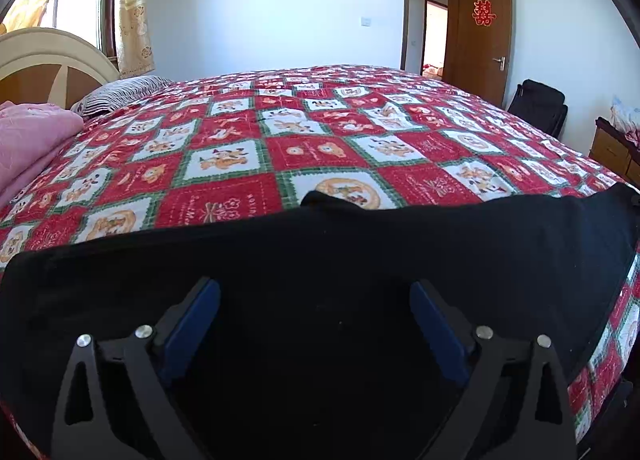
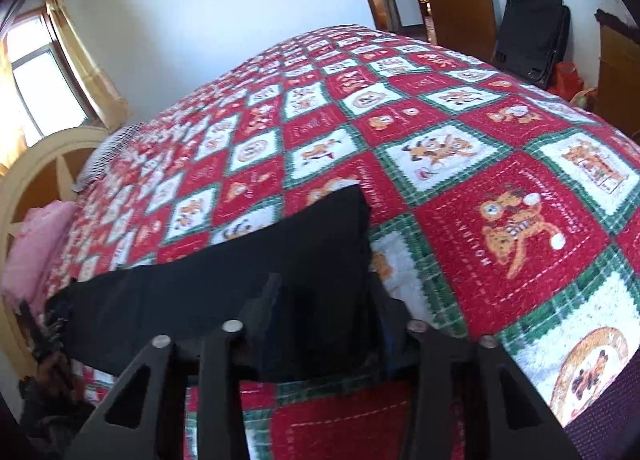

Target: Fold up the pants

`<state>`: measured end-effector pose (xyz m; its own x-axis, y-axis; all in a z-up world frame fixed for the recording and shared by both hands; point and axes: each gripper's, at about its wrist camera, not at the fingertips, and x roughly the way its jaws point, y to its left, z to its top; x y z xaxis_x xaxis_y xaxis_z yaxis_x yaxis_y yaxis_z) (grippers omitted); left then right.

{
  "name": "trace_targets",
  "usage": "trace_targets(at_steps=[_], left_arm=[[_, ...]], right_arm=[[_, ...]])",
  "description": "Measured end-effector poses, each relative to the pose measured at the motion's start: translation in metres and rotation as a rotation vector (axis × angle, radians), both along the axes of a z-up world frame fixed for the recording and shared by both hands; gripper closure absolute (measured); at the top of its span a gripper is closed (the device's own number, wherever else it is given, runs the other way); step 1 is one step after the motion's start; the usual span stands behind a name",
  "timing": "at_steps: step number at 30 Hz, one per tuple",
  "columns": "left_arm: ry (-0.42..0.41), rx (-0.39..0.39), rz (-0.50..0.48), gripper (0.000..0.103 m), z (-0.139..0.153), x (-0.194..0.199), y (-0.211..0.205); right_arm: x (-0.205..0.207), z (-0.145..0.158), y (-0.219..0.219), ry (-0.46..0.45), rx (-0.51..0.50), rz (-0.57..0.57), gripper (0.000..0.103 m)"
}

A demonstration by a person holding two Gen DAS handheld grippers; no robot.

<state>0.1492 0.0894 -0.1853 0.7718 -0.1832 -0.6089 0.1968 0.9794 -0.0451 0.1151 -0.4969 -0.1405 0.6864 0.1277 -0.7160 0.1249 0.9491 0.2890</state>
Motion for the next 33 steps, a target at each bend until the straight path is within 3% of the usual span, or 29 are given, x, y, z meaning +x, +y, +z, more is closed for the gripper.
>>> trace_targets(at_steps=[3,6,17,22,28,33], left_arm=[[-0.005,-0.008,0.008,0.004,0.0,-0.004,0.001],[0.002,-0.044,0.043,0.004,0.003,-0.01,0.002],[0.036,-0.134,0.06,0.004,0.02,-0.016,0.001],[0.035,-0.187,0.013,0.004,0.031,-0.019,-0.005],[0.055,-0.249,-0.048,0.004,0.035,-0.019,-0.017],[0.099,-0.272,-0.164,0.004,0.035,-0.01,-0.049]], right_arm=[[-0.001,0.001,-0.003,-0.007,0.031,0.008,0.069],[-0.005,0.004,-0.004,-0.041,0.082,-0.002,0.086],[-0.018,0.066,0.077,-0.225,-0.071,0.104,0.09],[-0.018,0.075,0.13,-0.255,-0.158,0.192,0.09],[-0.007,0.056,0.193,-0.221,-0.212,0.306,0.09],[0.008,0.01,0.255,-0.138,-0.278,0.44,0.09]])
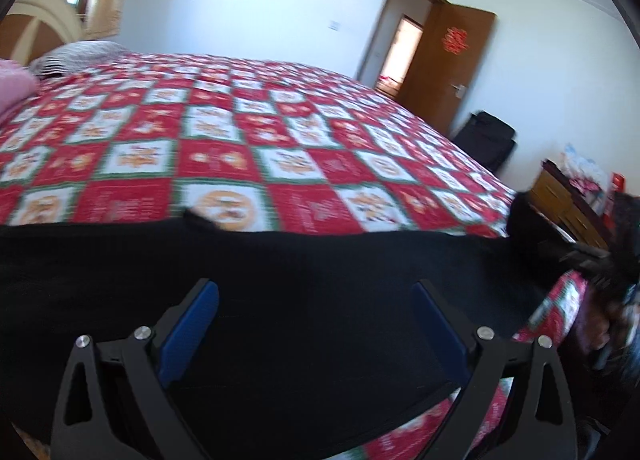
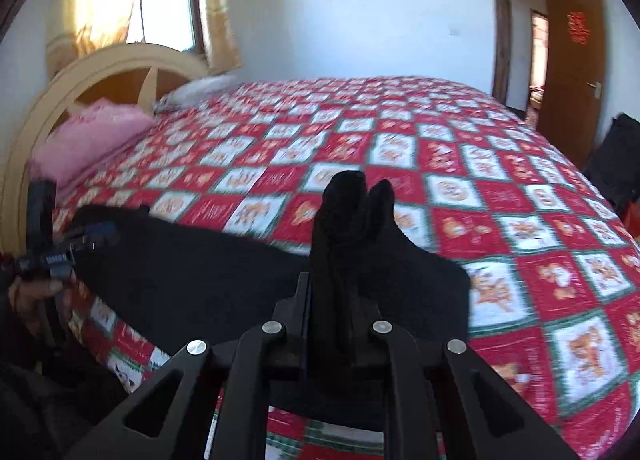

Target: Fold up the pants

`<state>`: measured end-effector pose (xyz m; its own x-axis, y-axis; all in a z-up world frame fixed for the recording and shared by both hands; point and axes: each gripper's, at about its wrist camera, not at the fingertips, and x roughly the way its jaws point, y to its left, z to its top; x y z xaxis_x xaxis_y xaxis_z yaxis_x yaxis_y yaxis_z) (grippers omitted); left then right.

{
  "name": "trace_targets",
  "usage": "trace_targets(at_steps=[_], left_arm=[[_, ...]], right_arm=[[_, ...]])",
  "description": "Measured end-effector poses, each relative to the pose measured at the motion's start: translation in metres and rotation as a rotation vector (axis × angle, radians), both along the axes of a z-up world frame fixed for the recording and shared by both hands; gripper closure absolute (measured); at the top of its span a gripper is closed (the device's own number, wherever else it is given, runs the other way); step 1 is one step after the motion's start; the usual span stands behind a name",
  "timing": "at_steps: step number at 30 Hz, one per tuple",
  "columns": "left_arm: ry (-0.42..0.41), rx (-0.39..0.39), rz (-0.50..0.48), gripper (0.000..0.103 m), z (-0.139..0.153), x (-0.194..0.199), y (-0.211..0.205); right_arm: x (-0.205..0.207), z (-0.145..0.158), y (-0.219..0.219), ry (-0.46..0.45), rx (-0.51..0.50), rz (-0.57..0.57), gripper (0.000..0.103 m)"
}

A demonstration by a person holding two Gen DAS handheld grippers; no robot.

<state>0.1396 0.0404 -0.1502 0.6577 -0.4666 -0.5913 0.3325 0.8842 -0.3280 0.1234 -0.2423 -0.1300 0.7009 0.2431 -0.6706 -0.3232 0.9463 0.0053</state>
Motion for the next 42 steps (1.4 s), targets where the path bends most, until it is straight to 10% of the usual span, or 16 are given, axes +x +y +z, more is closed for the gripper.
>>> trace_targets(at_steps=[6,16,29,33,42], left_arm=[[0.053,-0.029,-0.153,0.004,0.006,0.018,-0.051],[0.144,-0.07,-0.271,0.004,0.018,0.04,-0.134],[0.153,-0.027,-0.205,0.004,-0.003,0.044,-0.144],[0.149,-0.064,-0.216,0.004,0.0,0.04,-0.142],[0.167,-0.102,-0.278,0.004,-0.003,0.029,-0.152]], right_arm=[[0.008,-0.041,0.016,0.119,-0.06,0.067,0.077],[-0.001,-0.008,-0.064,0.096,0.248,0.006,0.065],[-0.015,-0.051,0.019,0.106,-0.025,0.149,0.065],[-0.012,-0.047,0.01,0.115,0.001,0.12,0.096],[-0.028,-0.057,0.019,0.118,-0.043,0.157,0.095]])
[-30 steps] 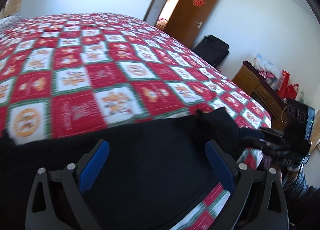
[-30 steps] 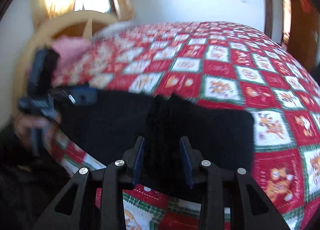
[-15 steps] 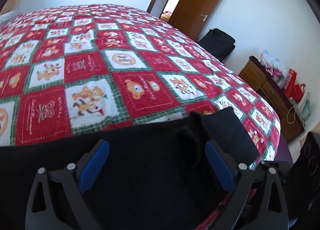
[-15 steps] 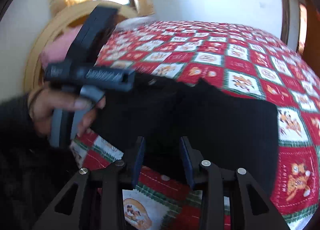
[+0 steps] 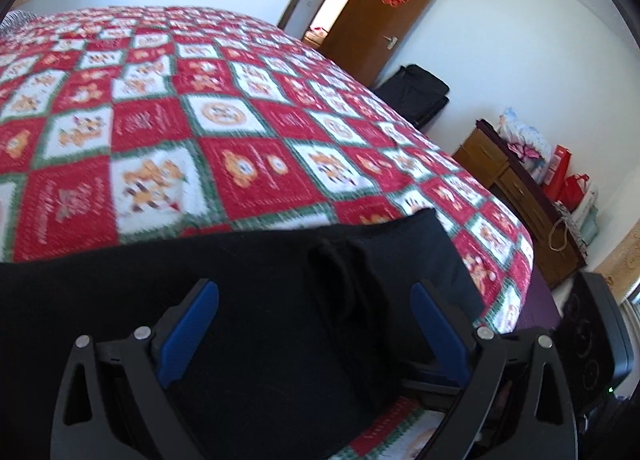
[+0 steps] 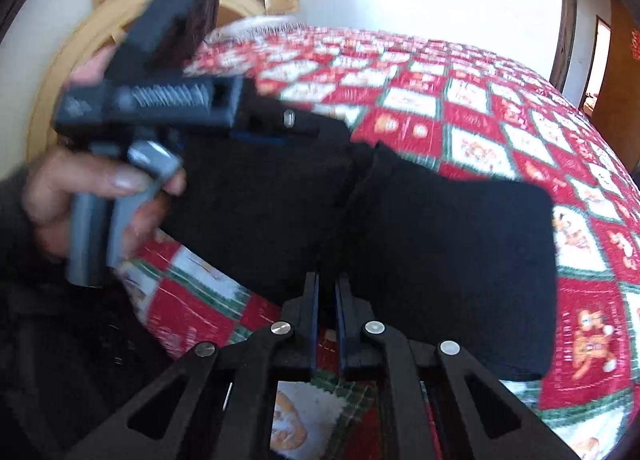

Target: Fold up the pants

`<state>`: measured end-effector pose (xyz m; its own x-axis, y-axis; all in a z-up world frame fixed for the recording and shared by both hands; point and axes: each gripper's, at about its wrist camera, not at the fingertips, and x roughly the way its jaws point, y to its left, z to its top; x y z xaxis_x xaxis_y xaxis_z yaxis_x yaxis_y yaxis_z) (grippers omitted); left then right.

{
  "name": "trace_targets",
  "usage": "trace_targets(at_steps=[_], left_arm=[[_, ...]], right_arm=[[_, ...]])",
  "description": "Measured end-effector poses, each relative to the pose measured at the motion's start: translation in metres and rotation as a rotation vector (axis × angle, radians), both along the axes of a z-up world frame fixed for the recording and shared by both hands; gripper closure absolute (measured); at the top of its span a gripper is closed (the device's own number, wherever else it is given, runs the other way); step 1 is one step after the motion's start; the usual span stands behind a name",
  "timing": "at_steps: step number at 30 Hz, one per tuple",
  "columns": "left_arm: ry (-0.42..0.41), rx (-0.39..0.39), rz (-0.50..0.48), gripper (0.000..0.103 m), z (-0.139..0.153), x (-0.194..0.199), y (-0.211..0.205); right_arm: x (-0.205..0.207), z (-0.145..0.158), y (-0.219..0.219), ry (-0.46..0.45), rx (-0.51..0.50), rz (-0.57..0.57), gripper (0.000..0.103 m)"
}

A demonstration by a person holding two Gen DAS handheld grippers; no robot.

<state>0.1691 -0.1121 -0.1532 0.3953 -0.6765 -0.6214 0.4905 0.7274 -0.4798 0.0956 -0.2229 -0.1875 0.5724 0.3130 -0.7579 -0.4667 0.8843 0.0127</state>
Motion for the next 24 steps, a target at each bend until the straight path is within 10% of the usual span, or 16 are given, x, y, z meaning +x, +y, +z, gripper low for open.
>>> trace_targets(at_steps=[5,11,16,24], left_arm=[[-0.003,0.025,-0.062,0.006,-0.001,-0.008,-0.02],[-0.035,0.109,-0.129,0.032,0.0,-0.01,-0.052],[-0.038,0.159,-0.099,0.086,0.0,-0.002,-0.055],[-0.029,0.019,-0.077,0.09,0.031,-0.008,-0.019]], right_arm=[[-0.003,0.025,-0.029,-0.042,0.139,0.008,0.048],[0.004,0.045,-0.092,-0.165,0.326,-0.156,0.048],[0.008,0.041,-0.104,-0.218,0.303,-0.27,0.047],[-0.003,0.05,-0.107,-0.308,0.303,-0.287,0.037]])
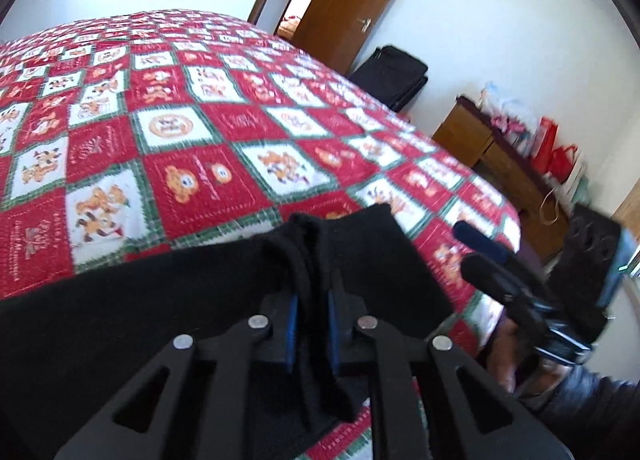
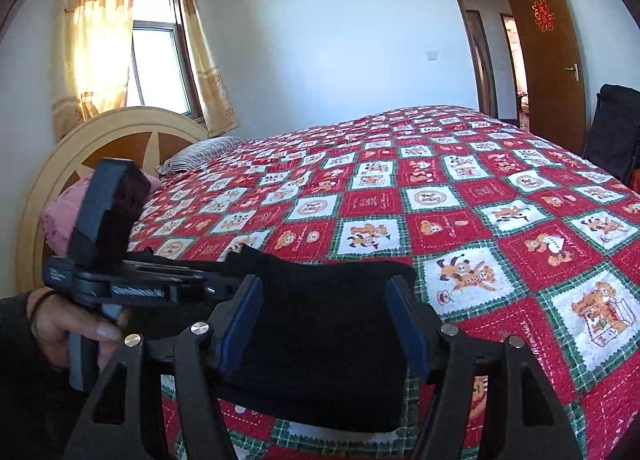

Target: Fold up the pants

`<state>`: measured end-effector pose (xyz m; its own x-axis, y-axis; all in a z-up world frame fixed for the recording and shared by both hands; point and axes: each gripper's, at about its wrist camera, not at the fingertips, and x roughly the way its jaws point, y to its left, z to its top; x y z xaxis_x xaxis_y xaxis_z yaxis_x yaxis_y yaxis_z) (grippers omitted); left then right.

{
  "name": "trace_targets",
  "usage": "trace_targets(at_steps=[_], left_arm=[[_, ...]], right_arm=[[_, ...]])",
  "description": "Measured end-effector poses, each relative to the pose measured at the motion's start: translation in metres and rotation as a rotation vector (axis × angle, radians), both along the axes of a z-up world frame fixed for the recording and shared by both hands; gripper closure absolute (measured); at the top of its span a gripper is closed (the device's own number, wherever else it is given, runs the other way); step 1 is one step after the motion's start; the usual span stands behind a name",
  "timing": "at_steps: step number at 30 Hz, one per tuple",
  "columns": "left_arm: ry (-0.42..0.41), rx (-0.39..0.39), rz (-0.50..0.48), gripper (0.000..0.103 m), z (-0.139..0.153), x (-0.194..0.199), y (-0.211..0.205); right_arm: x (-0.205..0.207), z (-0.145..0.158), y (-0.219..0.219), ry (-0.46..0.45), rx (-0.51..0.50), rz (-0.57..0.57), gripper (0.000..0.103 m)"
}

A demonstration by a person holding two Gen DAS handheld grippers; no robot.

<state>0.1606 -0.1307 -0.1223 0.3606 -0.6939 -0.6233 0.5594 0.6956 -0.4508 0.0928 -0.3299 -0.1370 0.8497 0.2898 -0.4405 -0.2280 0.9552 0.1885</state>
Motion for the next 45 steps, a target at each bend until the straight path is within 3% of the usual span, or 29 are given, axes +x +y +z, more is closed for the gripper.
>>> trace_targets(at_steps=[6,15,28,33,39,43,45], left_arm=[[0.044,-0.063,0.071,0.09,0.012,0.004,0.036],[0.159,-0.105,0.186,0.09,-0.014,0.01,0.082],[0.19,-0.134,0.308,0.09,-0.027,0.008,0.137],[0.213,-0.115,0.334,0.09,-0.041,0.014,0.146],[0.206,-0.063,0.342,0.085,-0.05,0.013,0.145],[0.191,-0.039,0.34,0.083,-0.053,0.011,0.145],[0.181,-0.033,0.334,0.082,-0.052,0.01,0.144]], right_arm=[[0.007,-0.004,-0.011,0.036,0.043,-0.039,0.032],[0.01,-0.009,-0.001,0.052,-0.002,-0.02,0.031],[0.009,-0.013,0.017,0.045,-0.079,0.031,0.03],[0.003,-0.014,0.034,0.026,-0.116,0.113,0.03],[-0.01,-0.026,0.073,0.055,-0.159,0.351,0.03],[-0.001,-0.061,0.103,0.226,-0.305,0.41,0.03],[-0.006,-0.068,0.113,0.193,-0.408,0.404,0.03]])
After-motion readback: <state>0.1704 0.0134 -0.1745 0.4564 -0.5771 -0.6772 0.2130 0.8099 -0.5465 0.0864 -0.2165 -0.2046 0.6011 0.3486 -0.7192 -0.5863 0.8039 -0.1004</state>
